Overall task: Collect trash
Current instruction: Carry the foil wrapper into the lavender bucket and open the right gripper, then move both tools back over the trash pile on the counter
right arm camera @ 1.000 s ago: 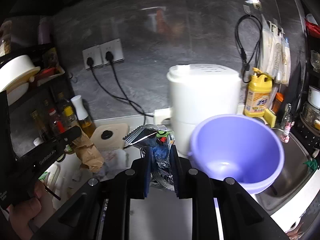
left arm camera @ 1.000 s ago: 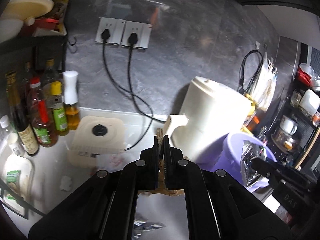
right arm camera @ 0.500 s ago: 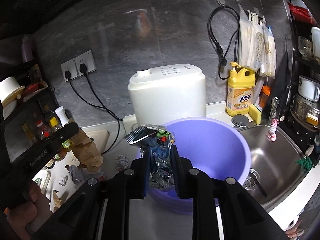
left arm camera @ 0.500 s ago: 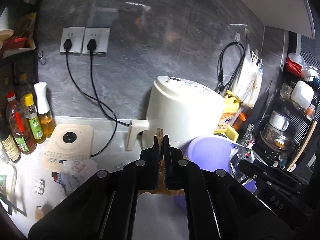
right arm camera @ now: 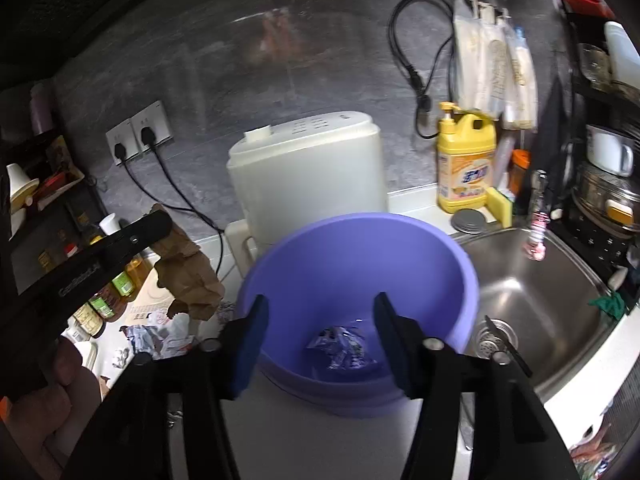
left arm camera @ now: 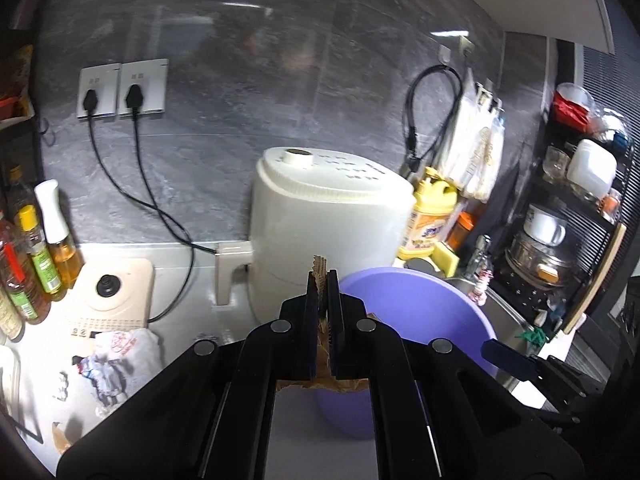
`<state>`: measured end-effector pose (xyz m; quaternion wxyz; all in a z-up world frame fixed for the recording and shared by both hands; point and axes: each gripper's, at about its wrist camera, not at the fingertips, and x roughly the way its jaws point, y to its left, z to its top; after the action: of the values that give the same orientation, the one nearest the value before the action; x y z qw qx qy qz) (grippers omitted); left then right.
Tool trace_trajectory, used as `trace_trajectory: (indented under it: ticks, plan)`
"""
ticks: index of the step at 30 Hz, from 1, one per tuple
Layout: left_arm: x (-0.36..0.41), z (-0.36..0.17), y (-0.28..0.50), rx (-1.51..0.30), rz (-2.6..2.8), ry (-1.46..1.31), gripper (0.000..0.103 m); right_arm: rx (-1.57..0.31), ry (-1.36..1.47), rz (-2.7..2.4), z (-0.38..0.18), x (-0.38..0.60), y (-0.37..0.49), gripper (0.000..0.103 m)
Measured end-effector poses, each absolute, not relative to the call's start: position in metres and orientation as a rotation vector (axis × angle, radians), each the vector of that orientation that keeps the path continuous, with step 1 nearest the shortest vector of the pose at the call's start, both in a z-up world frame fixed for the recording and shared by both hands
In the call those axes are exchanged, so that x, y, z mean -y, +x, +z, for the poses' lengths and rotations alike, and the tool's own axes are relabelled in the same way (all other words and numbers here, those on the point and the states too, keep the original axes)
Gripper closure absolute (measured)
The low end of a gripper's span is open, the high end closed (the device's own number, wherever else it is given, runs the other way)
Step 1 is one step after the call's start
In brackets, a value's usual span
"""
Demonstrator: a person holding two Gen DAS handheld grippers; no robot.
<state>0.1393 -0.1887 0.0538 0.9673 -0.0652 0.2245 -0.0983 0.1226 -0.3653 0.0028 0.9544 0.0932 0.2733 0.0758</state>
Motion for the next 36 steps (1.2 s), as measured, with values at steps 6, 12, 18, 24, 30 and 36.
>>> trace_trajectory:
  ticks: [6,12,18,24,30,36]
  plan:
    - [0.21,0.052,0.145,-0.461,-0.281,-0.117,0.098,-0.554,0.226,0.057,-0.001,0.387,0.11,0.034]
    - [0.236,0.049,0.152,-0.48,-0.377,-0.104,0.098,-0.565,0.251,-0.029,-0.008,0.407,0.097,0.031]
    - [0.238,0.043,0.152,-0.483,-0.383,-0.121,0.039,-0.57,0.274,-0.082,-0.011,0.416,0.089,0.031]
    - [0.21,0.039,0.145,-0.494,-0.338,-0.143,0.018,-0.571,0.255,-0.04,-0.011,0.401,0.092,0.03]
    - [0.17,0.04,0.133,-0.499,-0.205,-0.132,0.011,-0.556,0.213,0.078,-0.007,0.369,0.096,0.019]
    - [0.126,0.039,0.113,-0.49,-0.068,-0.16,0.008,-0.563,0.182,0.175,-0.006,0.336,0.1,0.013]
